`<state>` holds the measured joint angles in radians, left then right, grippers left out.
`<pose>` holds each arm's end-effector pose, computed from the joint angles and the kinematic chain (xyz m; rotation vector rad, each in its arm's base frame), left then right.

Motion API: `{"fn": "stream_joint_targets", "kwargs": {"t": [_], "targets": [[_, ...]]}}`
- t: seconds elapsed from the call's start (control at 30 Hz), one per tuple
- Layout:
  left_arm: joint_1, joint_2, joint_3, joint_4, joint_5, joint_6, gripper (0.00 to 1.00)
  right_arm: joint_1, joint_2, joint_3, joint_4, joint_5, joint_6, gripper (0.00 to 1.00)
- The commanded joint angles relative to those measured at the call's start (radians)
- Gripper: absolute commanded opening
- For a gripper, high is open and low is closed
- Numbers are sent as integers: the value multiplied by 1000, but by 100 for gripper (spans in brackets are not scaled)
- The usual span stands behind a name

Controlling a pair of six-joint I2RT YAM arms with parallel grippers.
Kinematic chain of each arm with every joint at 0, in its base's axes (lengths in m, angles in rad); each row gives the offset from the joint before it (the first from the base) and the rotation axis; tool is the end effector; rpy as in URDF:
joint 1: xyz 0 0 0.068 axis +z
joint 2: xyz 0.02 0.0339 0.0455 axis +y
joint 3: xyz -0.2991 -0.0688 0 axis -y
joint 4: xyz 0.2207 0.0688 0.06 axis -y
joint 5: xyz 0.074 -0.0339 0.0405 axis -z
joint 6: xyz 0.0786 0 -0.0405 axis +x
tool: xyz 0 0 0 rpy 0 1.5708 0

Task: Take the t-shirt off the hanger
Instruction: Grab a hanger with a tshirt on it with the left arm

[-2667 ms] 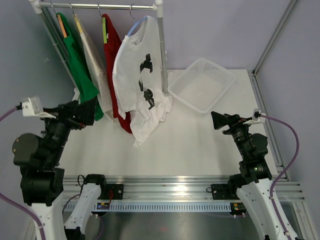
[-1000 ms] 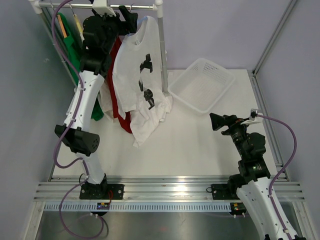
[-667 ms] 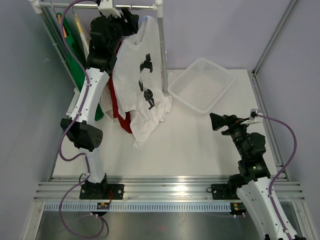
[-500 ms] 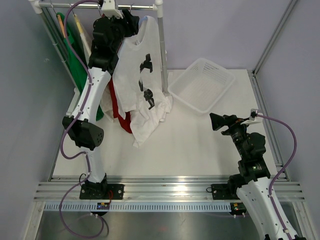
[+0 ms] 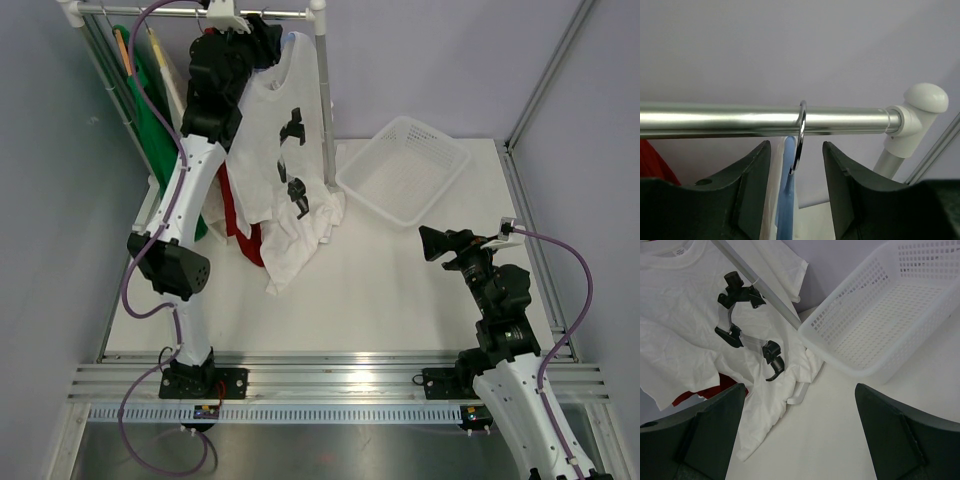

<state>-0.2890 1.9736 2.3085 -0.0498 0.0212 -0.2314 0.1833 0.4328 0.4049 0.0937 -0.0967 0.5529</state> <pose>0.4523 -0.1362 0.5608 0.0558 1.2983 -0.4596 0.1192 0.0298 0.3028 0.2047 1.5280 0.6612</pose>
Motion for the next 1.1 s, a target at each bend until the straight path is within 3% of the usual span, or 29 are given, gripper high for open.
{"fn": "stream_joint_targets", "kwargs": {"t": [0.0, 0.3, 0.67, 1.07], "targets": [[-16, 10, 42, 61, -18, 30, 50, 5, 1, -1, 51, 2, -18, 100], [-27, 13, 49, -8, -101, 78, 48, 5, 4, 0, 51, -3, -19, 99], [-27, 14, 37, -56, -112, 110, 31, 5, 6, 0, 47, -3, -19, 100], [-27, 18, 6, -97, -95, 112, 31, 5, 11, 2, 47, -8, -18, 99]]}}
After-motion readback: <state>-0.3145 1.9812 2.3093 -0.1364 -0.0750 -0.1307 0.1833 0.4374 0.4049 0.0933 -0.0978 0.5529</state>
